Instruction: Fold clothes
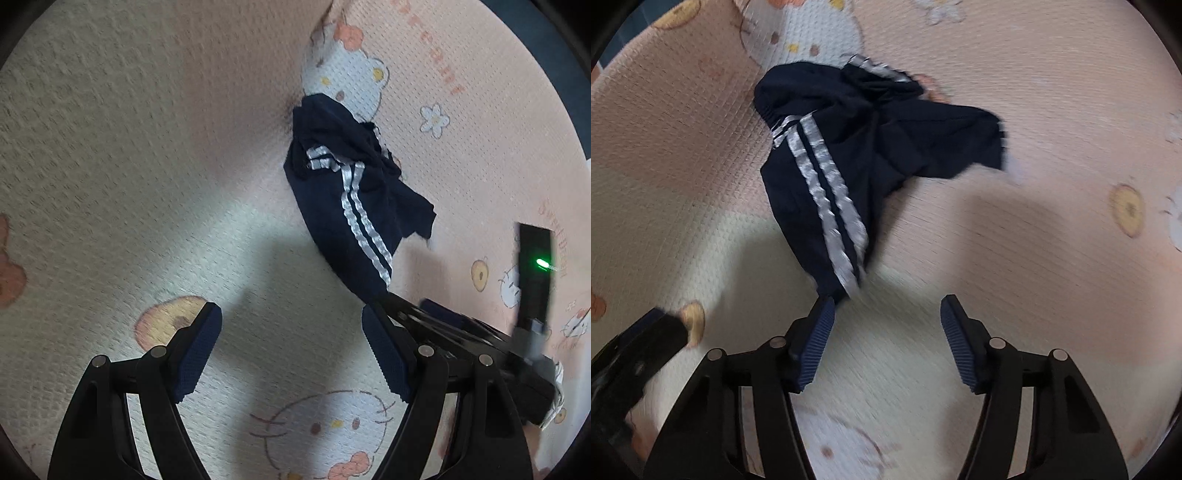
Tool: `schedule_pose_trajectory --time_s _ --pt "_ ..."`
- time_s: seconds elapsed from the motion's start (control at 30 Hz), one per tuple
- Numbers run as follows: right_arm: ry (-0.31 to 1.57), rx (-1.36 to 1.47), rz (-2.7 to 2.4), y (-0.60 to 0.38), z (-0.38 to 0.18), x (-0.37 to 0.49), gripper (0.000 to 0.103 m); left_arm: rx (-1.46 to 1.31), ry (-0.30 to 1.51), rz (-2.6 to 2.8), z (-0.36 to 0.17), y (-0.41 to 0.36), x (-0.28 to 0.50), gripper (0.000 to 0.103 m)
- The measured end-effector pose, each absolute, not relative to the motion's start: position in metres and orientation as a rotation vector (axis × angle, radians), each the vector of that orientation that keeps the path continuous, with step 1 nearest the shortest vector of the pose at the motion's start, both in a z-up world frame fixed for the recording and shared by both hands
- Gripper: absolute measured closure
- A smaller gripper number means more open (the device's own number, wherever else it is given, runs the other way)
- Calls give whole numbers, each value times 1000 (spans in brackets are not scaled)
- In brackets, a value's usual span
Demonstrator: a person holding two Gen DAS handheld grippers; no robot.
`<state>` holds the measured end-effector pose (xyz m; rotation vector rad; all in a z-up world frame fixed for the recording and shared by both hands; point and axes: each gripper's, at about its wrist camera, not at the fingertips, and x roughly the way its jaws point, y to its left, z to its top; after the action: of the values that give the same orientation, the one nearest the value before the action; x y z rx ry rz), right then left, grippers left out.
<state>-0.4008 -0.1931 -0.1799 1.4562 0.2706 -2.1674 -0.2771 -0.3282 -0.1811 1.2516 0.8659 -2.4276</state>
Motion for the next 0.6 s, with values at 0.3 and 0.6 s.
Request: schedule_pose_trajectory --time_s 0.3,0.6 --pt "236 1440 -2066 -210 -200 -407 94 1343 870 -2393 -195 -326 -283 23" --pt "319 1291 -2111 -156 -172 -348 98 1378 992 -2411 -200 -321 -286 23"
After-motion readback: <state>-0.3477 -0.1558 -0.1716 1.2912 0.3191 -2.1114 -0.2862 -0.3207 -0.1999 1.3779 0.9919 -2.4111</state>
